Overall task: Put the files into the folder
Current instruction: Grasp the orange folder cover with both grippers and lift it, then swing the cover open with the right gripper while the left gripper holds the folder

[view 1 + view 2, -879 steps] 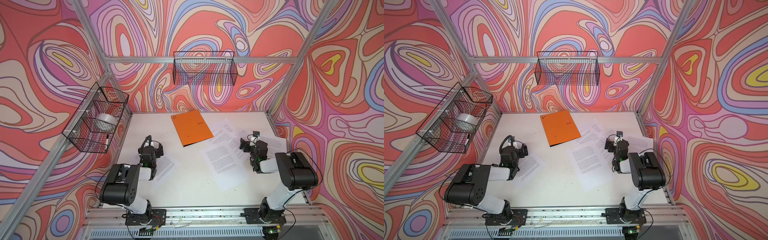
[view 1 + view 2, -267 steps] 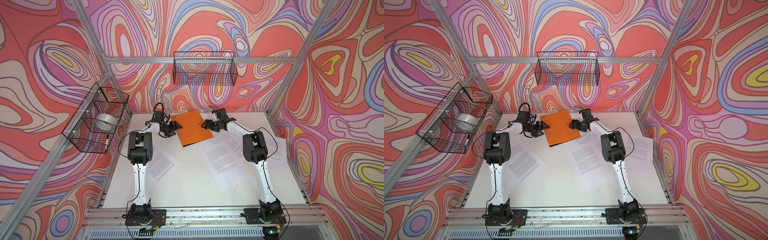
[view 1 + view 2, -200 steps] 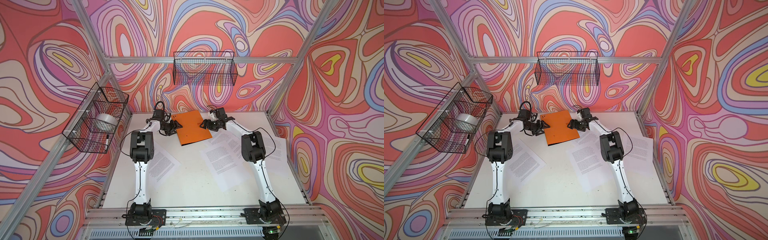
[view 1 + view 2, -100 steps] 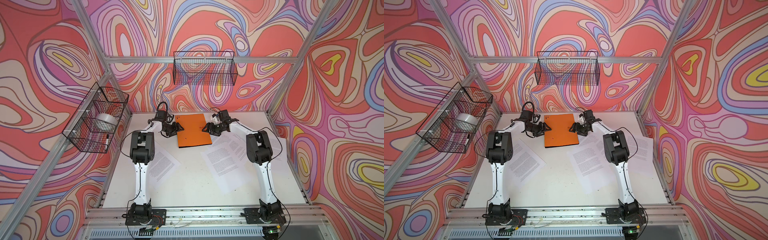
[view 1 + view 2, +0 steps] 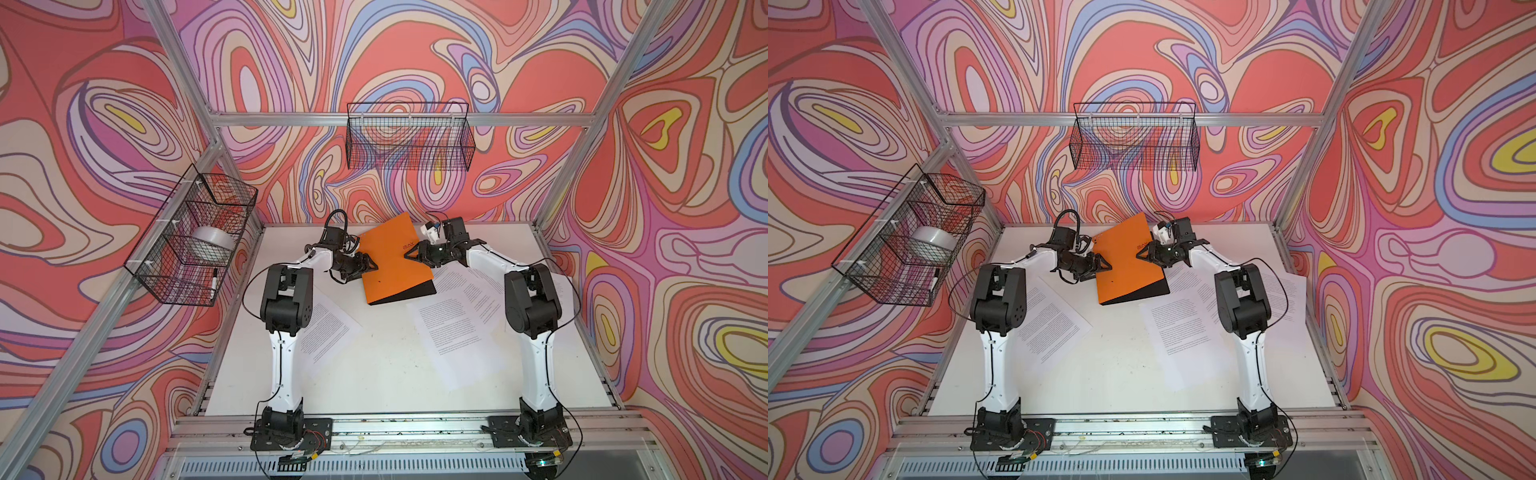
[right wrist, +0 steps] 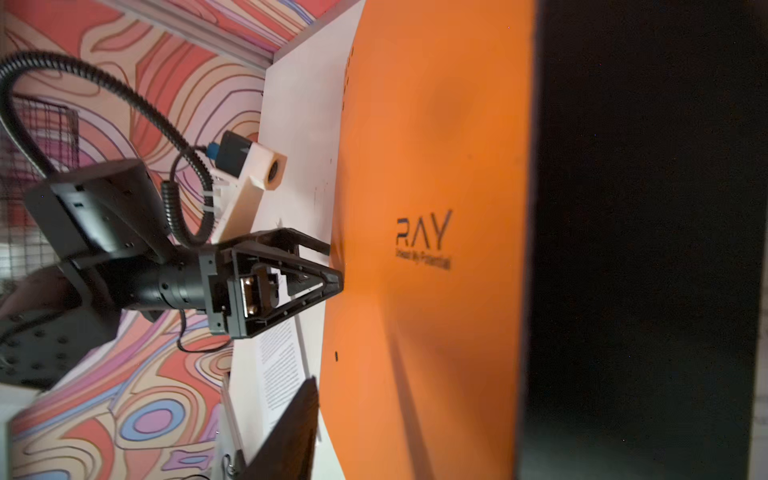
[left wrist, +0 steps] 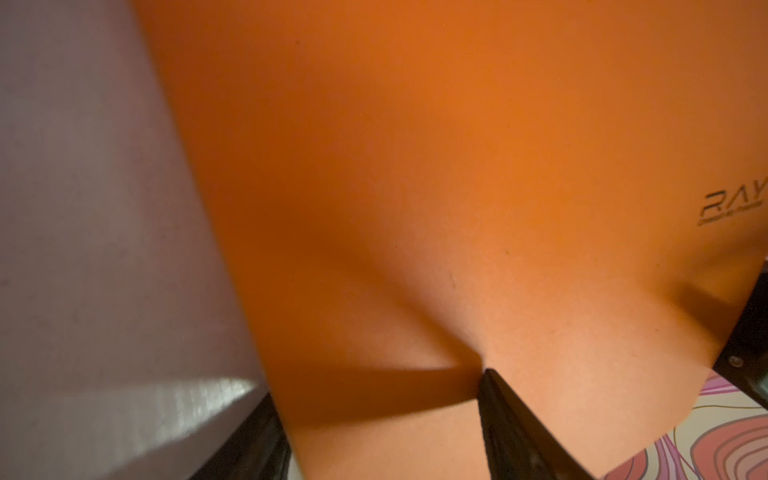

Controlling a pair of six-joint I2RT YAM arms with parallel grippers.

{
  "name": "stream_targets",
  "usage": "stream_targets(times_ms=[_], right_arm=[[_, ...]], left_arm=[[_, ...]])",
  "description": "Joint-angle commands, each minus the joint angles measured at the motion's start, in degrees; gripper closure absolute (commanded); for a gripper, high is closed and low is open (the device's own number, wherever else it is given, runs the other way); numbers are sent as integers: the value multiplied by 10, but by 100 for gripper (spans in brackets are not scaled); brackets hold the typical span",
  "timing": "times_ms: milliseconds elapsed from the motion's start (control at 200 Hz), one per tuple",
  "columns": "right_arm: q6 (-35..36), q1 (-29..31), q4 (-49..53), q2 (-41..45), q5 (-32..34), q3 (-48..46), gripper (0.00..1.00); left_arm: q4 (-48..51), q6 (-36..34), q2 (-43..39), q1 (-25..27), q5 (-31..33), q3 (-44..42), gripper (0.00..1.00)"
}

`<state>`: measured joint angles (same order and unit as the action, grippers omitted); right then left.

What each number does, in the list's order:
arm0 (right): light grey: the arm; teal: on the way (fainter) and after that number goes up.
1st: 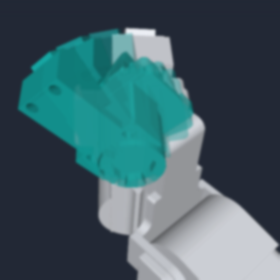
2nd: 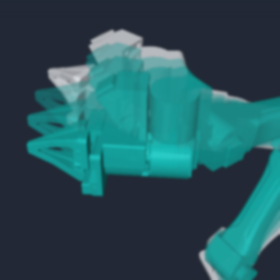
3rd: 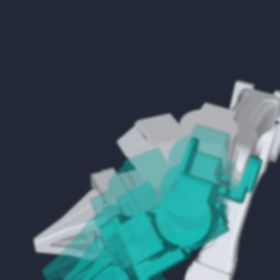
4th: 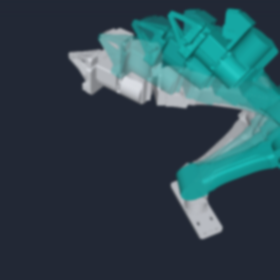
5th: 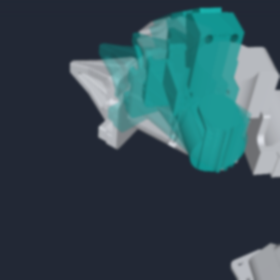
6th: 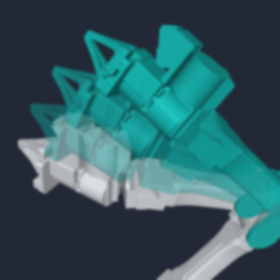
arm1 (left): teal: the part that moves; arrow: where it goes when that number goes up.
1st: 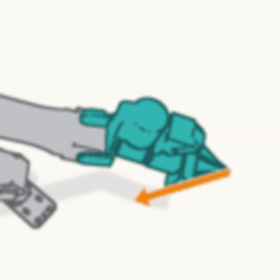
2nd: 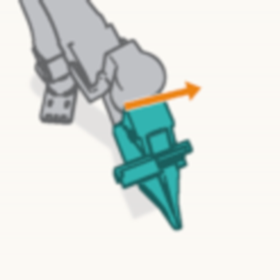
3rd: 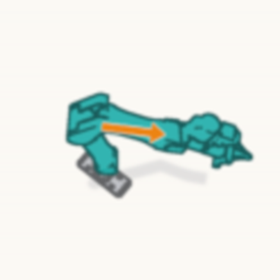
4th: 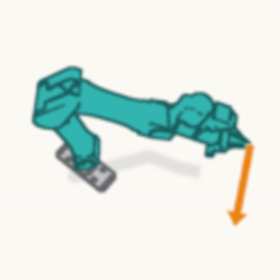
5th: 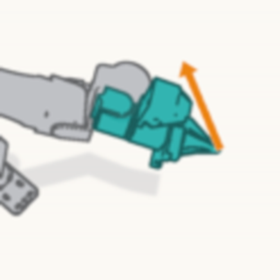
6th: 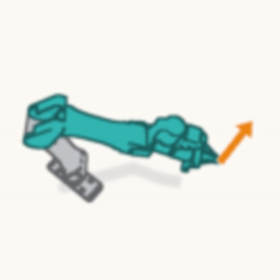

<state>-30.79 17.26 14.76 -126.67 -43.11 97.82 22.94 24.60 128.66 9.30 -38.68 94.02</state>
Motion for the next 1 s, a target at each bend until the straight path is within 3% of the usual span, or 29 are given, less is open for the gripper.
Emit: stream_targets(times_ms=[0, 50, 150, 345, 661, 996], right_arm=[[-1, 18, -38, 0, 3, -7, 65], [5, 18, -36, 13, 11, -13, 73], [18, 18, -23, 42, 21, -15, 100], [28, 17, 22, 110, 82, -23, 100], [95, 17, 178, 200, 232, -50, 100], [105, 21, 271, 229, 311, -42, 100]], left_arm=[[84, -5, 33, 23, 2, -29, 31], [76, 4, 18, 20, -10, -32, 30], [48, 33, -27, 12, -30, -40, 20], [65, 50, -104, -2, -45, -1, 0], [174, -1, -202, -13, 61, -17, 0], [191, -6, -284, -14, 86, -99, 0]])
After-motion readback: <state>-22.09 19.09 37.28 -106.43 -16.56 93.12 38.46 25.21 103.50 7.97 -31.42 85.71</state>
